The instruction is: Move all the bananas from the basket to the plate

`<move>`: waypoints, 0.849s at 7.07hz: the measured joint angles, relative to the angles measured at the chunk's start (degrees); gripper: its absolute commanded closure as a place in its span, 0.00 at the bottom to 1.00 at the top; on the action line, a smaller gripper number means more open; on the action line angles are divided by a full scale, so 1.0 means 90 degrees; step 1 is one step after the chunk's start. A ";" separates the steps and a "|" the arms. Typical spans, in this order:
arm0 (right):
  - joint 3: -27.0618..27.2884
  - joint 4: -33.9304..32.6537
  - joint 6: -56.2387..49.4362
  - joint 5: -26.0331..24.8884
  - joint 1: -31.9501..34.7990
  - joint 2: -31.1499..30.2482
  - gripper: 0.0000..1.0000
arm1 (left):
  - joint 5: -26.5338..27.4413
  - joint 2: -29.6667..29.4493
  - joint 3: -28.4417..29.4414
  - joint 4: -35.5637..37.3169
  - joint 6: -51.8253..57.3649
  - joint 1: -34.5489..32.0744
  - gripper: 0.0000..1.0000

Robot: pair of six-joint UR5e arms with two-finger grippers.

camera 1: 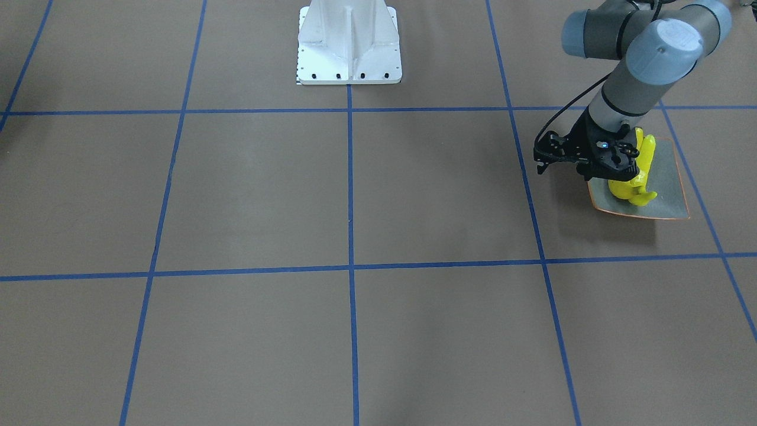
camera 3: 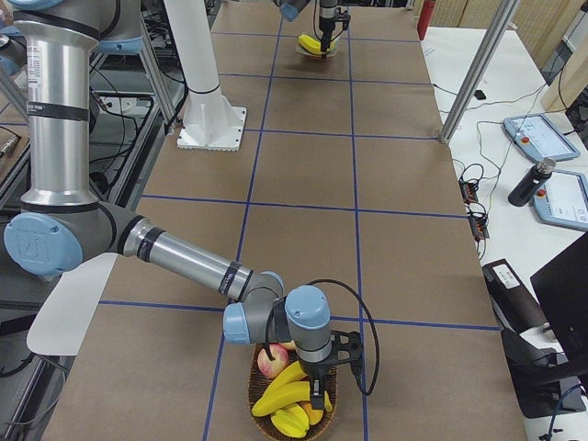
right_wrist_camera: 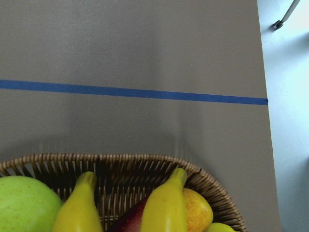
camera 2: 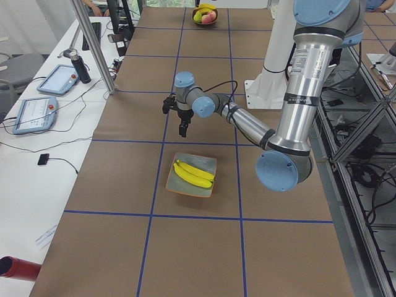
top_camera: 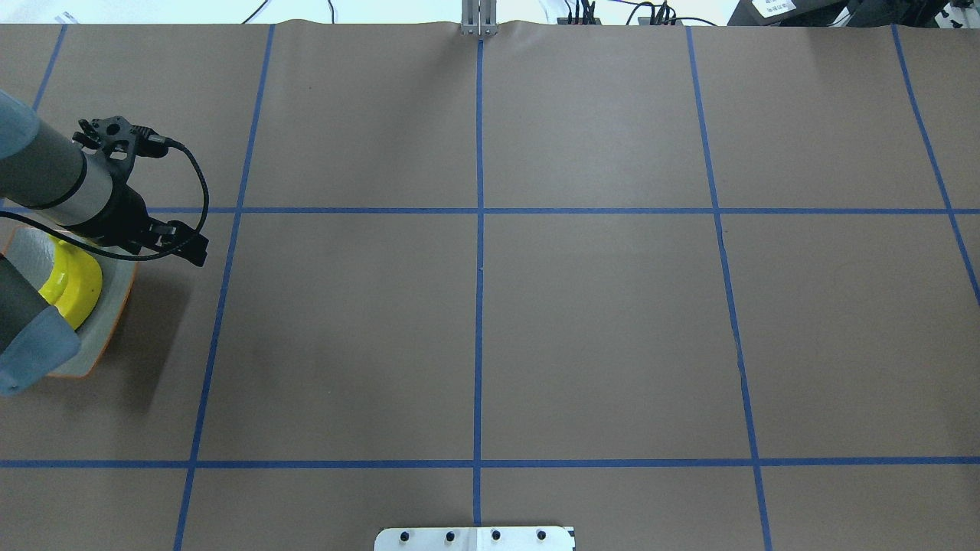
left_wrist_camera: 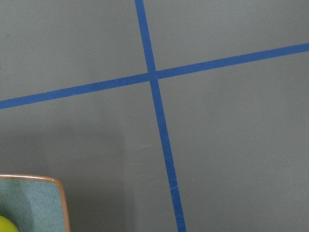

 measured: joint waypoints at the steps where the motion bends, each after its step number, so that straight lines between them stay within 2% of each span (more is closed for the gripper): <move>1: -0.0007 -0.0077 -0.0017 -0.0094 -0.0036 0.0020 0.14 | 0.0000 0.0001 -0.0012 0.0000 -0.0002 -0.0001 0.00; 6: -0.0207 -0.0134 -0.0041 -0.0152 -0.0307 0.0026 0.26 | 0.0000 0.0001 -0.0025 0.0000 -0.0006 -0.0003 0.00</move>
